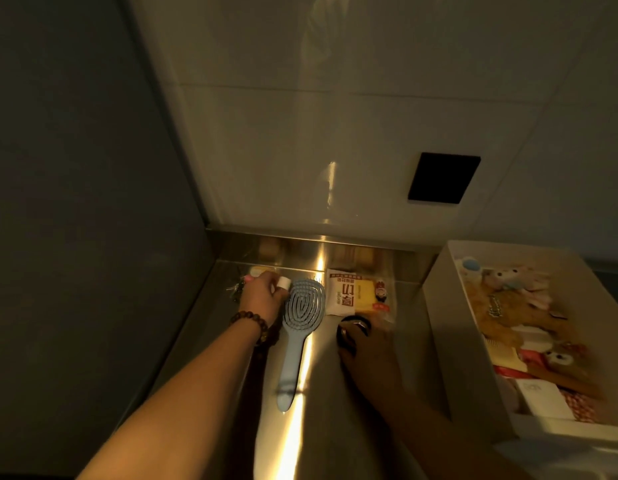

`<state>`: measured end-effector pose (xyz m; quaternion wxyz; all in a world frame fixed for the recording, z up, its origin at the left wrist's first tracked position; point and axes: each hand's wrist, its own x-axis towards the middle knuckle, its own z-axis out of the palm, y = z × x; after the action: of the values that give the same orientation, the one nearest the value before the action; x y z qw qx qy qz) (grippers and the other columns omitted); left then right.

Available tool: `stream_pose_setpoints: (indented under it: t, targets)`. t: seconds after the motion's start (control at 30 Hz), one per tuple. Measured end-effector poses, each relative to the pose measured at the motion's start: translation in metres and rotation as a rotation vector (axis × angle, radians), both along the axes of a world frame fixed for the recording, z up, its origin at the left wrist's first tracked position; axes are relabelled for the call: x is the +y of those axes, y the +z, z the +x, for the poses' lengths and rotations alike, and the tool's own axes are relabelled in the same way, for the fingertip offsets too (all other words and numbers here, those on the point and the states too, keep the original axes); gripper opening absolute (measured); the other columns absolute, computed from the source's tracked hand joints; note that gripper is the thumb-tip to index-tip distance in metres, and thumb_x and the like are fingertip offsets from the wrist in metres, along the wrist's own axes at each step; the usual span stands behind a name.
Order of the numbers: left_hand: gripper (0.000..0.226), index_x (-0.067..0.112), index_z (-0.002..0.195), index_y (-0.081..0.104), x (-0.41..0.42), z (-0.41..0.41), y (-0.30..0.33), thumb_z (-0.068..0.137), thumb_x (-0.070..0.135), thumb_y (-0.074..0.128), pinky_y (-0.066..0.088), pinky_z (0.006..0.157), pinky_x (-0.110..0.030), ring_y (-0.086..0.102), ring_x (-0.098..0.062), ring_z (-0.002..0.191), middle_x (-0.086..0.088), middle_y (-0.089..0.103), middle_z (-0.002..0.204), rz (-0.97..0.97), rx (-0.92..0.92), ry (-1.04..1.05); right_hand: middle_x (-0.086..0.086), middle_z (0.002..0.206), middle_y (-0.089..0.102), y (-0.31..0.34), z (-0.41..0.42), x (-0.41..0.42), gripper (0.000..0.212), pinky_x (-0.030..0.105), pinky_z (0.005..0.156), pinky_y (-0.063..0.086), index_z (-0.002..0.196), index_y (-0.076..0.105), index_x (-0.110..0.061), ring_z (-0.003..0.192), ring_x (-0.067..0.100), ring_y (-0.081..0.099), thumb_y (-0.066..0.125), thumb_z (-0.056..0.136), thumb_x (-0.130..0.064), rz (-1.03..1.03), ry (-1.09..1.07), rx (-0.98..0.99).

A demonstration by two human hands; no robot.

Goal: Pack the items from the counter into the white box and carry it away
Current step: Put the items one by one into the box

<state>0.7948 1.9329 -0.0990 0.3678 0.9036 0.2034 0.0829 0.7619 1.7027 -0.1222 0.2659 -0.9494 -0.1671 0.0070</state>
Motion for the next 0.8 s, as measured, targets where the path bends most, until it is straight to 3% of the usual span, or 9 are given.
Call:
stream_pose_setpoints:
  t: [0.07,0.17,0.33,0.47,0.63,0.7,0.8]
  targets:
    - [0.026,0.012,0.107,0.063,0.000,-0.009,0.002,0.082,0.016,0.068,0.037,0.072,-0.023,0.045,-0.009,0.072,-0.001,0.051,0.092,-0.043,0.001,0.000,0.007,0.135,0.048,0.003,-0.004,-0.002,0.034,0.033,0.103,0.038,0.121,0.062,-0.023,0.124,0.027,0.043,0.063,0.087,-0.023,0.012,-0.004,0.044]
    - [0.023,0.015,0.105,0.062,-0.001,-0.021,0.009,0.083,0.011,0.067,0.042,0.074,-0.027,0.057,-0.018,0.086,-0.004,0.060,0.099,-0.107,-0.023,0.037,0.006,0.138,0.043,0.012,-0.014,-0.005,0.046,0.031,0.104,0.037,0.128,0.057,-0.029,0.125,0.026,0.039,0.066,0.083,-0.025,0.045,-0.029,0.098]
    - [0.037,0.012,0.116,0.060,-0.022,-0.024,0.051,0.081,0.004,0.067,0.044,0.085,-0.030,0.058,-0.020,0.100,-0.008,0.063,0.109,-0.139,-0.185,0.025,0.003,0.140,0.039,0.060,-0.012,-0.011,0.049,0.036,0.111,0.033,0.128,0.055,-0.032,0.132,0.026,0.031,0.068,0.081,-0.026,0.182,0.015,0.034]
    - [0.038,0.010,0.118,0.060,-0.060,-0.017,0.098,0.082,0.003,0.065,0.042,0.090,-0.032,0.056,-0.023,0.107,-0.010,0.061,0.115,-0.075,-0.277,-0.068,0.000,0.140,0.036,0.116,0.003,-0.042,0.059,0.031,0.110,0.031,0.134,0.046,-0.035,0.131,0.019,0.030,0.071,0.080,-0.026,0.280,0.003,-0.067]
    - [0.039,0.011,0.122,0.057,-0.125,-0.018,0.132,0.084,0.006,0.065,0.044,0.093,-0.033,0.054,-0.018,0.108,-0.006,0.060,0.116,-0.190,-0.292,-0.199,0.003,0.133,0.043,0.163,0.027,-0.132,0.063,0.031,0.105,0.036,0.136,0.044,-0.026,0.124,0.020,0.041,0.072,0.080,-0.026,0.266,-0.110,-0.090]
    - [0.038,0.015,0.122,0.056,-0.149,-0.023,0.133,0.085,0.008,0.063,0.048,0.092,-0.039,0.055,-0.019,0.107,-0.003,0.059,0.114,-0.245,-0.269,-0.225,0.002,0.134,0.046,0.165,0.033,-0.171,0.063,0.035,0.106,0.039,0.135,0.046,-0.025,0.124,0.019,0.044,0.074,0.079,-0.027,0.200,-0.132,-0.045]
    - [0.033,0.019,0.115,0.058,-0.178,-0.028,0.127,0.085,0.009,0.065,0.049,0.090,-0.038,0.055,-0.014,0.101,0.005,0.058,0.107,-0.262,-0.271,-0.254,0.000,0.132,0.049,0.154,0.035,-0.214,0.063,0.033,0.103,0.039,0.130,0.051,-0.025,0.122,0.019,0.047,0.079,0.074,-0.030,0.037,-0.082,0.014]
